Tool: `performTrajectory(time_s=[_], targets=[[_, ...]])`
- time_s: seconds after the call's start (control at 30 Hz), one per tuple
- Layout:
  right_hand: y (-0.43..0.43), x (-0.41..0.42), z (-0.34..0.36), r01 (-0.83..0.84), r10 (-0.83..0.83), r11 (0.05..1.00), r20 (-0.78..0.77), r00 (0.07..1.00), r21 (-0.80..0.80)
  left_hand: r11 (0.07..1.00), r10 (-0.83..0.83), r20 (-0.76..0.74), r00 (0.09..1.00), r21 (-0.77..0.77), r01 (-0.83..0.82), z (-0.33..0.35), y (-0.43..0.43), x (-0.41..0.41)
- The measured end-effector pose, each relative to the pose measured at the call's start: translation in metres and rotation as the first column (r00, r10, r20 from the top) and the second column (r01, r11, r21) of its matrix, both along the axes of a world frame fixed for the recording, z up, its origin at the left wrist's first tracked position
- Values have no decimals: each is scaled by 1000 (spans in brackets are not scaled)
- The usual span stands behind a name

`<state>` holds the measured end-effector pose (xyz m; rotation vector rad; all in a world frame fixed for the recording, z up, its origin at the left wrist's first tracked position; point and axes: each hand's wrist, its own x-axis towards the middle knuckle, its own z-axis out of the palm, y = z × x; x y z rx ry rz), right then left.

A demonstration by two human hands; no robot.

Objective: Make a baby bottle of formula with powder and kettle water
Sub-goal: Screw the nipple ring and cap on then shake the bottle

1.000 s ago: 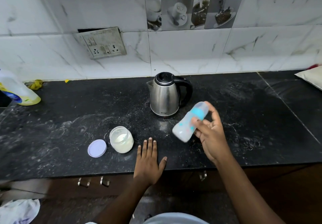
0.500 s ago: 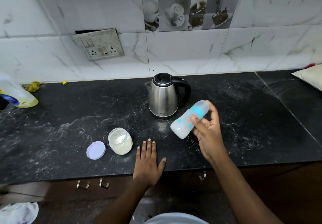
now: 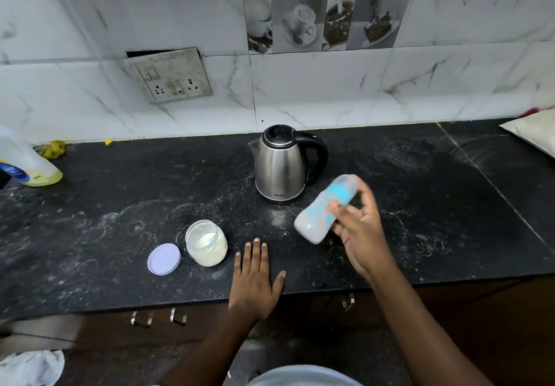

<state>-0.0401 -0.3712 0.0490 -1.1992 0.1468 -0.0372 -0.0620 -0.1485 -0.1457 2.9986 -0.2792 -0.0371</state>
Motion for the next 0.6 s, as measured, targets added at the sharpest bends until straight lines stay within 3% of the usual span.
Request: performTrajectory(time_s=[0.07,0.2,0.3,0.43,0.53,0.6], targets=[[1,-2,4,-176,176,980,-2,984,-97,1000,-1,2,1000,0,1,-1,0,0],[-1,0,3,-49,50,999,8,999,-17,1000,0,-3,1000,4,0,0,-1,0],[0,-4,7,-210,212,970,5,977,-124,1000,3,0,1000,-3,-3,0,0,-1],[-1,-4,3,-10,10,1000,5,1000,-12,1000,6,5,1000,4,-6,0,0,1],[-1,-9,6,-227,228,965,-5,974,-131,1000,2,-14,1000,-2,-2,0,1,-1],[2,-10,5,-177,178,979,2,984,-102,1000,2,-10,1000,0,-2,1,1,0]])
